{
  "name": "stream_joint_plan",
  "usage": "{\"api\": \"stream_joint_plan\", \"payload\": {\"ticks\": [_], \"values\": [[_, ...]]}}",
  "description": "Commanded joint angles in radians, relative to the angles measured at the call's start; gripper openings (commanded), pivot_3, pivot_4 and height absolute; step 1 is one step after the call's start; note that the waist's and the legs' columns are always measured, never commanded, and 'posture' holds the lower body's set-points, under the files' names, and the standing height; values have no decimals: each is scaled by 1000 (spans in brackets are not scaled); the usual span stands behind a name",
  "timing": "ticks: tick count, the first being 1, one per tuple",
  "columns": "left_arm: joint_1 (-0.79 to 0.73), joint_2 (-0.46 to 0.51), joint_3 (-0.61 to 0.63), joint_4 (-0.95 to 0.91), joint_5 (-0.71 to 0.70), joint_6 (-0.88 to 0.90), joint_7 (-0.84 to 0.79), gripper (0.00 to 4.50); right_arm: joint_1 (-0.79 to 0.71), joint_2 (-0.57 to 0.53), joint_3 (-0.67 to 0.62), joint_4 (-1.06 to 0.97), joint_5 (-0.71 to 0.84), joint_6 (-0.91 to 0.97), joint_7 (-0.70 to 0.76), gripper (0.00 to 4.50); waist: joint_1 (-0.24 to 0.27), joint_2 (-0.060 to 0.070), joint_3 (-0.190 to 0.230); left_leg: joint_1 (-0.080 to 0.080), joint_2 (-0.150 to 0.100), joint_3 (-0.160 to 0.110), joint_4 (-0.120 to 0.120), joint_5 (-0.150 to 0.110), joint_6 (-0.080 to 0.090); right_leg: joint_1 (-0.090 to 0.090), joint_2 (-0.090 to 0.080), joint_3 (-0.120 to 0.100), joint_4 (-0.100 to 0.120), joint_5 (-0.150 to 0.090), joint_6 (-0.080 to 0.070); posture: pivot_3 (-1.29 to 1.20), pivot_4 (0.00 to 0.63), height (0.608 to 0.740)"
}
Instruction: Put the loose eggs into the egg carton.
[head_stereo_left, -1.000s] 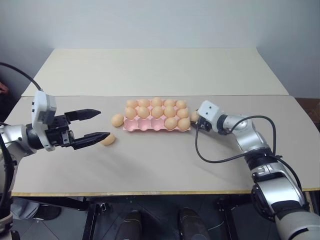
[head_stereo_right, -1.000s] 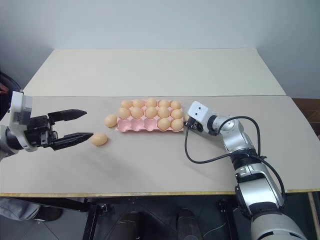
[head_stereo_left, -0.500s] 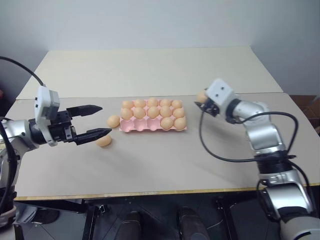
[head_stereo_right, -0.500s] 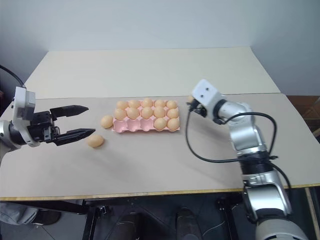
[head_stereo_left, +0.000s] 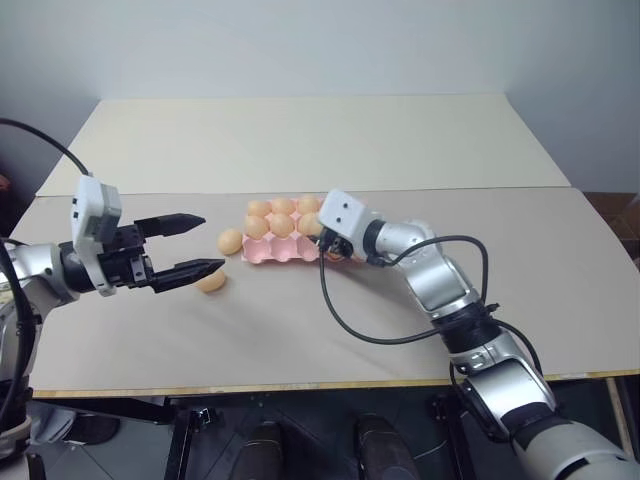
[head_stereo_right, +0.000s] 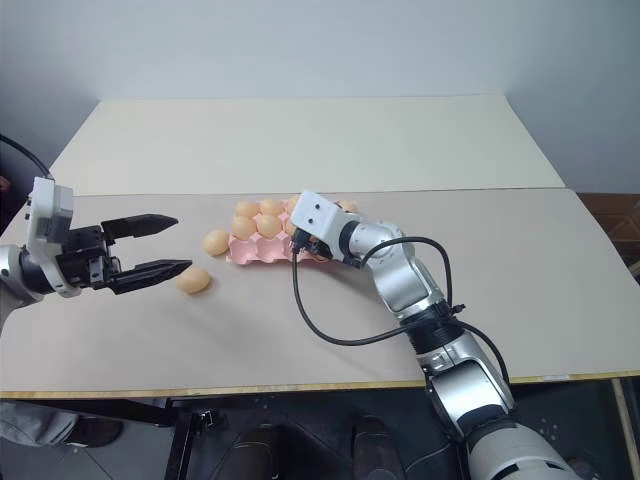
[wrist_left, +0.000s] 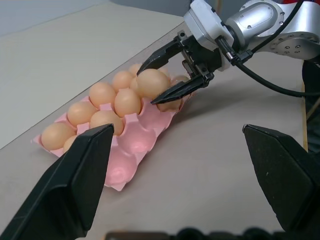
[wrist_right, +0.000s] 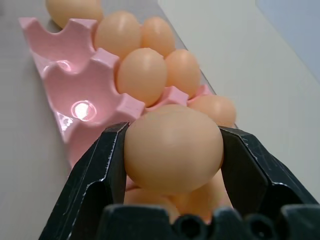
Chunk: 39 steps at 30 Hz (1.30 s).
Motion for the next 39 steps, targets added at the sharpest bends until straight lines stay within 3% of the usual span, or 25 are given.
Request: {"api": "stream_joint_plan", "payload": {"ticks": [1,5,11,19,26,32,39], "values": [[-3,17,32,-28,-14,3,3,4500,-18,32,8,-27,7,9,-1,3284,0,0,0,0,0,0,0,0,0,0,0,0,0,0,0,0,150,740],[-11,16,21,-20,-11,1,2,4500,-17,47,16,-19,-12,15,-20,4487,-1,0,0,0,0,0,0,0,0,0,0,0,0,0,0,0,150,740],[-14,22,13,-13,3,-6,-1,4500,16,13,-109,-172,98,116,10,4487,1,0,0,0,0,0,0,0,0,-1,0,0,0,0,0,0,150,740],[87,30,73,21,70,-67,-2,4500,206,-260,-376,-506,324,230,168,4487,14,0,0,0,0,0,0,0,0,0,0,0,-1,0,0,0,150,740],[199,28,156,22,71,-76,0,4500,467,-482,-638,-682,589,243,371,4487,20,0,0,2,1,2,0,-1,1,3,0,1,-3,0,0,0,150,740],[243,3,157,-4,83,-81,44,4500,537,-546,-650,-695,636,228,356,4487,22,0,0,4,1,3,0,-1,2,5,0,1,-3,0,0,0,150,740],[240,-90,24,-100,143,56,285,4500,541,-572,-665,-707,669,241,312,4487,27,0,0,2,1,3,0,-1,2,4,0,1,-6,1,1,0,150,740]]}}
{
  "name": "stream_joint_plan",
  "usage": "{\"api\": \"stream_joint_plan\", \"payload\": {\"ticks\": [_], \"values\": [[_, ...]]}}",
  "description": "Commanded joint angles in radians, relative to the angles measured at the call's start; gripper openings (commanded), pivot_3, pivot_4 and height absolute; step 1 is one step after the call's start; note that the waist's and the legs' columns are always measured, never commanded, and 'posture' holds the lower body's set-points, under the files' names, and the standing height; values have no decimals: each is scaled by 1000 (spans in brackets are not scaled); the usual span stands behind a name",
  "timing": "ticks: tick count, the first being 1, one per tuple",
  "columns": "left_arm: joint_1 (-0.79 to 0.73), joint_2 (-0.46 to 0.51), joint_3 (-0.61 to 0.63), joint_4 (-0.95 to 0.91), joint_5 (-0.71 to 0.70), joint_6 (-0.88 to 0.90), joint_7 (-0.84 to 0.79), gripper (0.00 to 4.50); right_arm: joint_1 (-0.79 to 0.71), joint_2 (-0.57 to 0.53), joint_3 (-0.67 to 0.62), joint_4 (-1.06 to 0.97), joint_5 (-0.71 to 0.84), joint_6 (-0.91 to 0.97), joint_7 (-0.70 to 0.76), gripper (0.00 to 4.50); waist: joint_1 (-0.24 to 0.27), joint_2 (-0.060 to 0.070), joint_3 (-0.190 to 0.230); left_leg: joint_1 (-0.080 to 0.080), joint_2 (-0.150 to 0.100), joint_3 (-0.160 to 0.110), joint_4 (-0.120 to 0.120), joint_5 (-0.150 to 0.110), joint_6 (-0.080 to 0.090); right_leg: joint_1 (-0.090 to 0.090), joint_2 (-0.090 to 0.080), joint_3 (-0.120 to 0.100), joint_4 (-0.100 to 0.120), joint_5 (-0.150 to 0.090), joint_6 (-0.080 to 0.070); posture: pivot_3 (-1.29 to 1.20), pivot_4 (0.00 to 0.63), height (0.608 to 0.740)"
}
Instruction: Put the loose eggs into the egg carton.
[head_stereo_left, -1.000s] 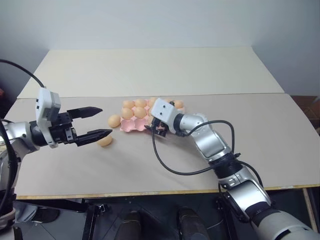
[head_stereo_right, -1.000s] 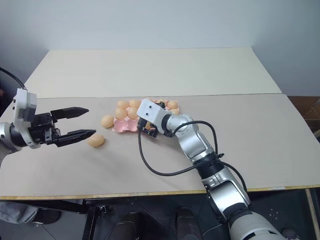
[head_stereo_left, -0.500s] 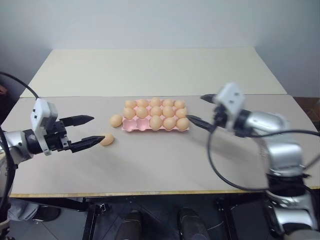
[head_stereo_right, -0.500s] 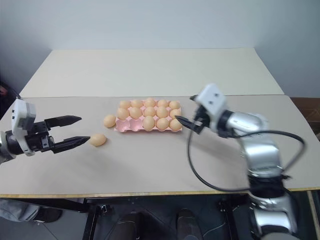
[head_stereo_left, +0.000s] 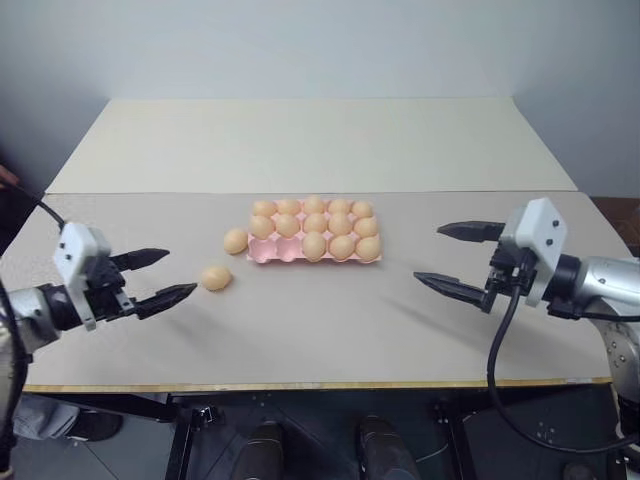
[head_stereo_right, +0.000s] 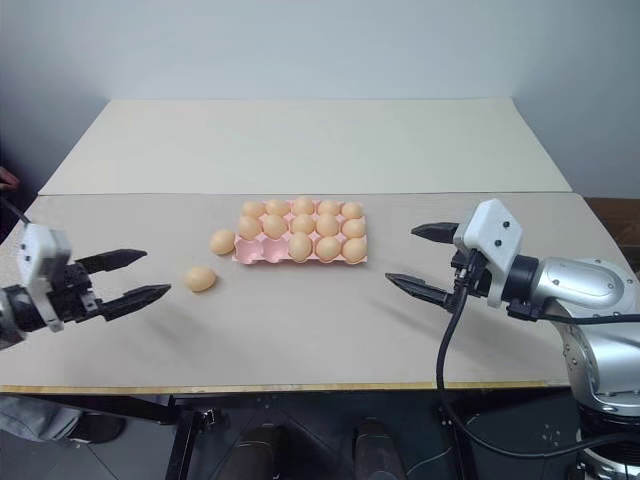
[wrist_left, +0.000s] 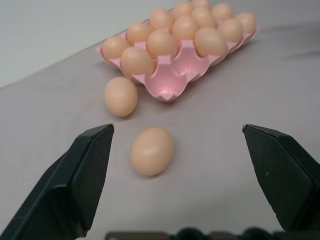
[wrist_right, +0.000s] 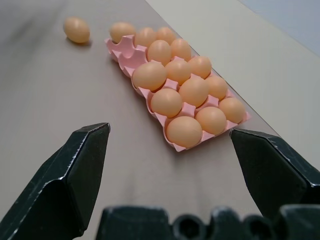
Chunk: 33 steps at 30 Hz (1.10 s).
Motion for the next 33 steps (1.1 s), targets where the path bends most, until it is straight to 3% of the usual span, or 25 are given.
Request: {"api": "stream_joint_plan", "payload": {"ticks": [1,9,18,21,24,29,33], "values": [[-21,-55,-56,-82,2,121,158,4500,-1,-27,-47,-43,43,11,-24,4487,2,0,0,0,0,0,0,0,0,0,0,0,0,0,0,0,150,740],[-140,-248,-167,-49,123,153,446,4500,-25,-43,-55,-58,94,44,-86,4487,5,-2,-1,0,-1,0,0,0,0,1,0,0,0,1,1,0,150,740],[-236,-278,-279,75,198,146,434,4500,-15,-47,-51,-80,110,32,-128,4487,6,-2,-1,0,-1,0,1,0,0,1,0,0,0,1,1,0,150,740],[-259,-276,-300,113,212,134,408,3996,-12,-43,-58,-88,109,34,-150,4500,6,-2,-1,0,-1,0,1,0,0,0,0,0,0,1,1,0,150,740],[-268,-271,-294,131,221,117,397,3032,-2,-43,-69,-97,110,35,-171,4500,6,-2,-1,0,-1,0,1,0,0,0,0,0,0,1,1,0,150,740],[-259,-223,-251,79,195,114,343,3032,27,-48,-85,-111,114,28,-196,4500,6,-2,-1,0,-1,0,1,0,0,0,0,0,0,1,1,0,150,740],[-303,-224,-203,-30,79,199,315,3032,37,-48,-84,-119,114,26,-216,4500,7,-2,-1,0,-1,0,1,0,0,0,-1,0,-1,1,1,0,150,740]]}}
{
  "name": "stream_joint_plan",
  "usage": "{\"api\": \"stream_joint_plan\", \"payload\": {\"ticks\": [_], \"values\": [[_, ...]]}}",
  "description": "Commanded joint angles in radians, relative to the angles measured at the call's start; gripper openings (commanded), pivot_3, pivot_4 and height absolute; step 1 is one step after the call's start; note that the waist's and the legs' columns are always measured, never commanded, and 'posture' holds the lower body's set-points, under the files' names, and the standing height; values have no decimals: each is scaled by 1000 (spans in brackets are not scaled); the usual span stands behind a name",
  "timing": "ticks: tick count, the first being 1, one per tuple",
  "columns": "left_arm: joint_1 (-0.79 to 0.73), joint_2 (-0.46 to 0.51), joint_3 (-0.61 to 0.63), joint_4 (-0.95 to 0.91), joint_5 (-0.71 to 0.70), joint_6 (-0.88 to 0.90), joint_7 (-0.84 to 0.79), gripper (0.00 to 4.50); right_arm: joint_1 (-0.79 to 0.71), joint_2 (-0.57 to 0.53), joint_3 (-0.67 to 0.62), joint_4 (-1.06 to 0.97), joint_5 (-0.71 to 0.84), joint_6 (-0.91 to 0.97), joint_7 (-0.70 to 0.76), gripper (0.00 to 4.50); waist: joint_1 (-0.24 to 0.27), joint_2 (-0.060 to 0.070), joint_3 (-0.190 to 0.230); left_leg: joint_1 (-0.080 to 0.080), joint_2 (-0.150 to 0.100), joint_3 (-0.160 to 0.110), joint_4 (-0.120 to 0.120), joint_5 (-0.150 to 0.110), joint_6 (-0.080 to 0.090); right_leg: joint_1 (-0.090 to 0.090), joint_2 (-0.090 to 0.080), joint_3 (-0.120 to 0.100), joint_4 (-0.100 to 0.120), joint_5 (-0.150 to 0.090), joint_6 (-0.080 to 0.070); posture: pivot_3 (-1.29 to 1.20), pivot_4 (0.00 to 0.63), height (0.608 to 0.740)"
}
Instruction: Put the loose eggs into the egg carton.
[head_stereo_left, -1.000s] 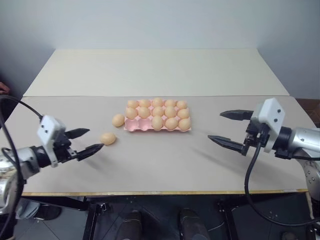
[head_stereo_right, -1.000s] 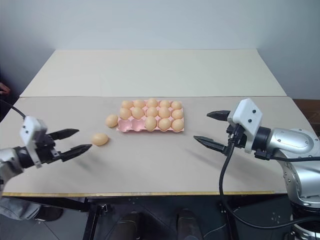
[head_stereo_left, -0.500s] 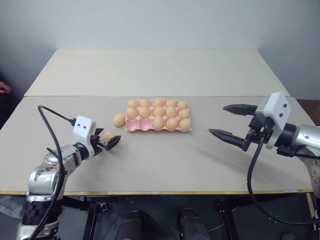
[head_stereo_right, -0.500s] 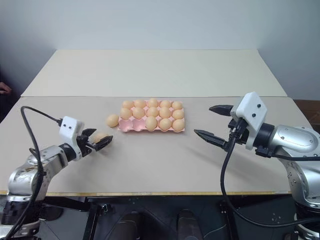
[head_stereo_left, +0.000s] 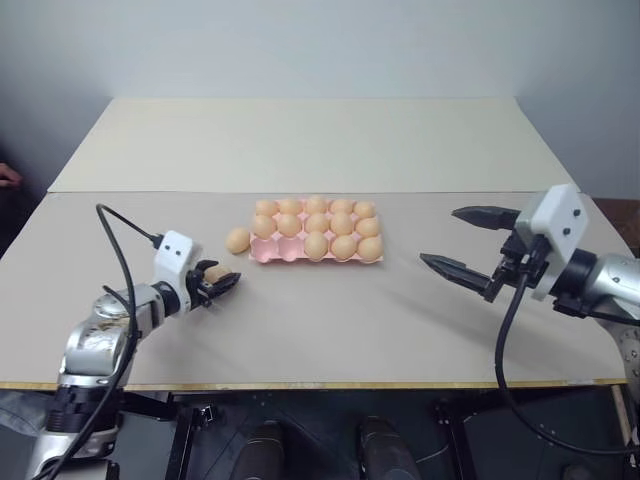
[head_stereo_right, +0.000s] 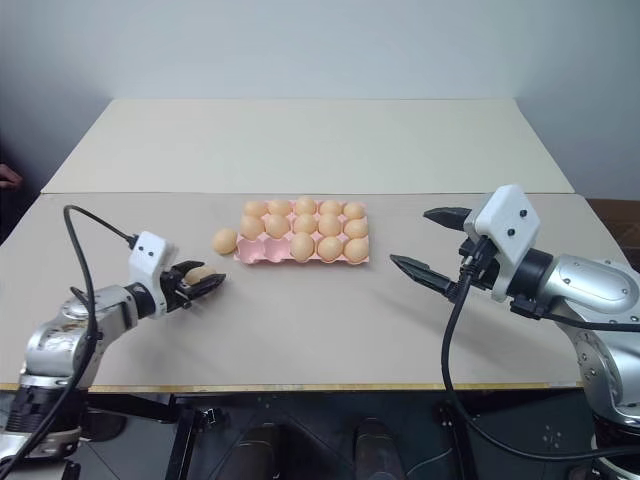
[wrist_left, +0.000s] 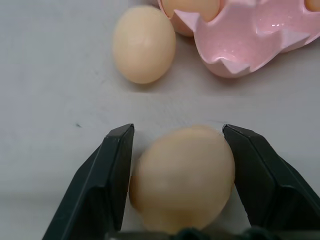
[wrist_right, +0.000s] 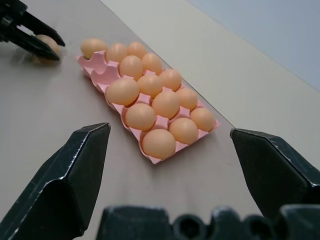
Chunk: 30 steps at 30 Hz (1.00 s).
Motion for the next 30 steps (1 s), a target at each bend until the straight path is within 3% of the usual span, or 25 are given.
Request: {"api": "stream_joint_plan", "payload": {"ticks": [1,14,18,22,25,28,30], "values": [[-69,-6,36,-111,-97,50,-25,3032,-8,-13,-29,-42,3,-15,-25,4500,3,0,0,0,0,0,0,0,0,0,0,0,0,0,0,0,150,740],[-323,-245,-174,202,52,-177,-12,3032,8,-16,-34,-113,-14,2,-116,4500,19,-1,-1,-1,-1,1,2,0,0,0,0,0,-1,0,1,0,150,740],[-361,-259,-183,272,78,-226,-45,3032,35,-20,-59,-147,-2,13,-134,4500,17,-1,-1,-1,-1,0,2,0,0,0,0,0,0,0,1,0,150,740],[-359,-194,-133,234,56,-211,-90,3032,55,-18,-89,-169,20,29,-147,4500,14,-1,-1,-2,-1,0,2,0,0,0,0,0,0,0,1,0,150,740],[-301,-67,-43,161,-41,-146,-214,3583,68,-13,-77,-167,17,21,-148,4500,5,-1,-1,-1,0,0,2,0,0,0,0,0,0,0,1,0,150,740],[-214,35,7,94,-55,-171,-279,4482,67,-11,-66,-155,23,12,-138,4500,-4,-1,-1,-1,0,0,1,0,0,-1,0,0,0,0,1,0,150,740],[-155,91,21,65,-42,-201,-311,4482,60,-11,-55,-143,25,5,-132,4500,-4,-1,-1,-1,0,0,2,0,0,0,0,1,-1,0,1,0,150,740]]}}
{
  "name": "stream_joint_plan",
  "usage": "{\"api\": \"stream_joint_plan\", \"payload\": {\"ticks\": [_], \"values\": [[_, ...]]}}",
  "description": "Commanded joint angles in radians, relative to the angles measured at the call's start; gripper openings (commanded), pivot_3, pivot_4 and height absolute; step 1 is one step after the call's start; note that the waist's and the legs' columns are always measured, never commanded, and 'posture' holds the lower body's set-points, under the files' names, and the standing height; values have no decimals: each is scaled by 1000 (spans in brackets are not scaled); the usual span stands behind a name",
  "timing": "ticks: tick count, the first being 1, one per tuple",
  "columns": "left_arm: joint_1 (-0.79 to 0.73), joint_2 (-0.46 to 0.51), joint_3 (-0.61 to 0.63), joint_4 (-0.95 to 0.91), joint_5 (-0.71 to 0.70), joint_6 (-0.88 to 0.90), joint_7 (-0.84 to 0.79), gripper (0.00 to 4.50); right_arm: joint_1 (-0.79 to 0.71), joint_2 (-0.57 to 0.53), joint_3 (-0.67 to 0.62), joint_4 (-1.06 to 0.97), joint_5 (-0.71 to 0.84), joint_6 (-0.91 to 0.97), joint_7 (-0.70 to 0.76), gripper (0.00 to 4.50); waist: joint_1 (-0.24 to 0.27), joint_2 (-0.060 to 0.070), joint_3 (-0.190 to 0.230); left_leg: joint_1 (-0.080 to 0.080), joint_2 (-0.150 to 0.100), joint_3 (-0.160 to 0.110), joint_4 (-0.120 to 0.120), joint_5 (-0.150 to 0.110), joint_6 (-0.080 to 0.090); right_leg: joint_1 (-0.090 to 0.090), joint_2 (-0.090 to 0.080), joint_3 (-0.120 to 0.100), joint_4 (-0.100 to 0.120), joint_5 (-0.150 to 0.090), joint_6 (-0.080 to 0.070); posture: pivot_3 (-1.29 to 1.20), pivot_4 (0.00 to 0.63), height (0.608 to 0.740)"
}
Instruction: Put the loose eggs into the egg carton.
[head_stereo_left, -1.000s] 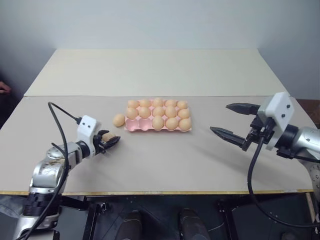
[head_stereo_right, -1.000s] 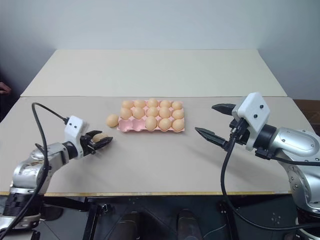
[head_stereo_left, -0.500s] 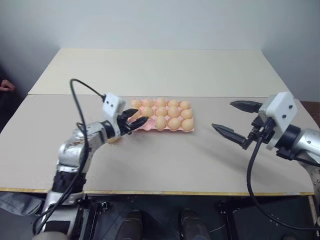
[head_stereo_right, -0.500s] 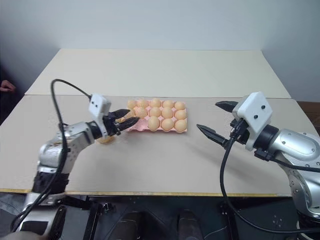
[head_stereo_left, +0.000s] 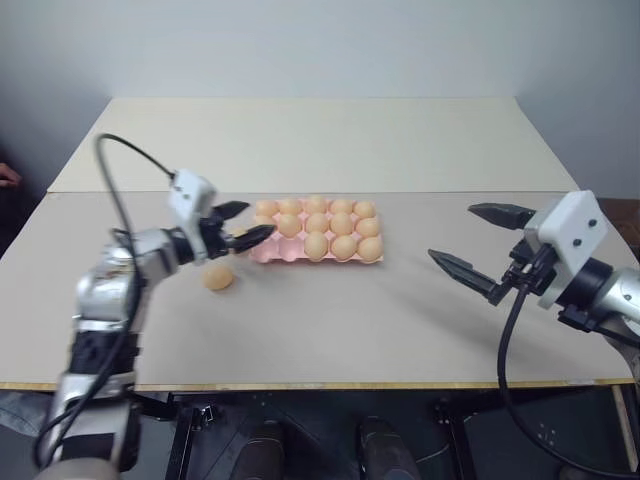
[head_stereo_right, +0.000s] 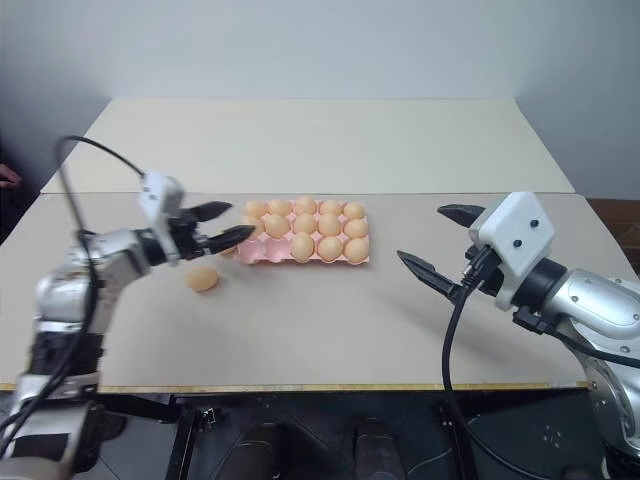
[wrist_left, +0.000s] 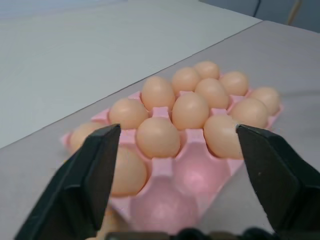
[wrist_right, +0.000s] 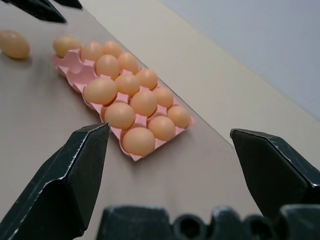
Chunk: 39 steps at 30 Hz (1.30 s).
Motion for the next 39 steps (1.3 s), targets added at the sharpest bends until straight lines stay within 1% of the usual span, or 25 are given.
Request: {"api": "stream_joint_plan", "payload": {"ticks": [1,4,6,11,18,25,32,35,39], "values": [[65,65,34,-68,-6,-41,-70,4482,-22,-5,-7,-1,13,-23,7,4500,3,0,0,1,0,0,0,0,0,1,0,0,0,0,0,0,150,740],[114,104,32,-65,-8,-70,-129,4482,-37,-6,15,15,7,-32,18,4500,8,0,0,1,0,0,0,0,0,1,0,0,0,0,0,0,150,740],[121,96,31,-29,-10,-76,-137,4482,-49,-6,25,23,5,-35,23,4500,11,0,0,1,0,0,0,0,0,2,0,0,0,0,0,0,150,740],[113,92,-22,95,57,-163,-175,4482,-63,-8,34,29,1,-34,28,4500,13,0,0,0,0,0,0,0,0,1,0,0,0,0,0,0,150,740],[89,83,-66,218,111,-253,-225,4482,-40,-2,22,-1,0,-27,12,4500,13,0,0,0,0,0,0,0,0,0,0,0,0,0,0,0,150,740],[77,77,-98,274,172,-288,-212,4482,-26,7,17,-16,1,-28,-5,4500,13,0,0,0,0,0,0,0,0,0,0,0,0,0,0,0,150,740],[72,32,-111,290,189,-265,-176,4482,-29,11,26,-14,0,-32,-13,4500,15,0,0,0,0,0,0,0,0,0,0,0,0,0,0,0,150,740],[70,28,-118,291,205,-248,-160,3957,-30,10,24,-13,2,-32,-13,4500,13,0,0,0,0,0,0,0,0,0,0,0,0,0,0,0,150,740],[78,34,-117,298,219,-254,-142,2731,-38,9,25,-1,0,-35,-13,4500,13,0,0,0,0,0,0,0,0,0,0,0,0,0,0,0,150,740]]}}
